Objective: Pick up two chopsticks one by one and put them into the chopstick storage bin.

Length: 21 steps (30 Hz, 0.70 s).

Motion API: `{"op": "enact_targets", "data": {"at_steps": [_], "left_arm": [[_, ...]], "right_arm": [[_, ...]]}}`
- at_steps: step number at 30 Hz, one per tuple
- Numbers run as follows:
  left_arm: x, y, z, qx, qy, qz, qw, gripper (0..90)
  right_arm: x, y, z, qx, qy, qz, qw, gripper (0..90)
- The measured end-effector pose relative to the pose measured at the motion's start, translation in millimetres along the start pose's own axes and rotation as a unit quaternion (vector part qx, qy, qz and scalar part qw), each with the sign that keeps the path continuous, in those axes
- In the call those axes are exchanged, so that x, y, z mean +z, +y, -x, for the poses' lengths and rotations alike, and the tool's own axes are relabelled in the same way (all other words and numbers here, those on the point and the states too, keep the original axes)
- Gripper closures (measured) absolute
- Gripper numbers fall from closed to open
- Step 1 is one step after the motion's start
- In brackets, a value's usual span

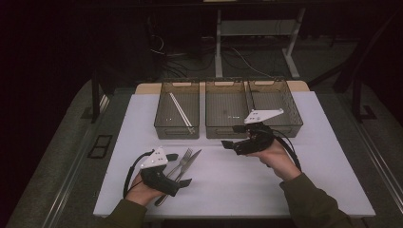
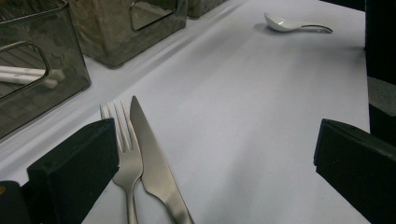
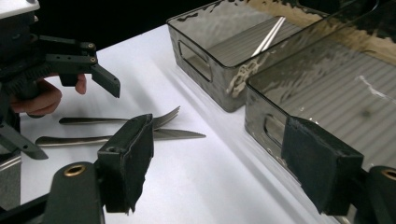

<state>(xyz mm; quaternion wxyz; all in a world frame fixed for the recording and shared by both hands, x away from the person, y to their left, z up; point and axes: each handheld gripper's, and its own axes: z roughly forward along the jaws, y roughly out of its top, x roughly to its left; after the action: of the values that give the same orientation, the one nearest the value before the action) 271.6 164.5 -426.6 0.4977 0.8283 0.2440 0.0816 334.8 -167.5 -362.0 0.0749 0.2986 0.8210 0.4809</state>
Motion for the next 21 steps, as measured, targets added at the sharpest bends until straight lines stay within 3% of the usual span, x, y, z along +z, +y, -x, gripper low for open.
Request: {"op": "enact_targets", "data": {"at_steps": [5, 21], "left_arm": [[0.3, 0.3, 0.2, 0.007, -0.001, -0.004, 1.0, 0.0], [-1.4, 1.3, 2.8, 0.011, 0.007, -0.004, 0.9999, 0.0]], "right_arm": [[-12.3, -12.5, -0.5, 0.001, -0.007, 0.009, 0.9999, 24.8], [-43.0, -58.2, -2.5, 0.003, -0.029, 0.0, 0.9996, 22.1]]}}
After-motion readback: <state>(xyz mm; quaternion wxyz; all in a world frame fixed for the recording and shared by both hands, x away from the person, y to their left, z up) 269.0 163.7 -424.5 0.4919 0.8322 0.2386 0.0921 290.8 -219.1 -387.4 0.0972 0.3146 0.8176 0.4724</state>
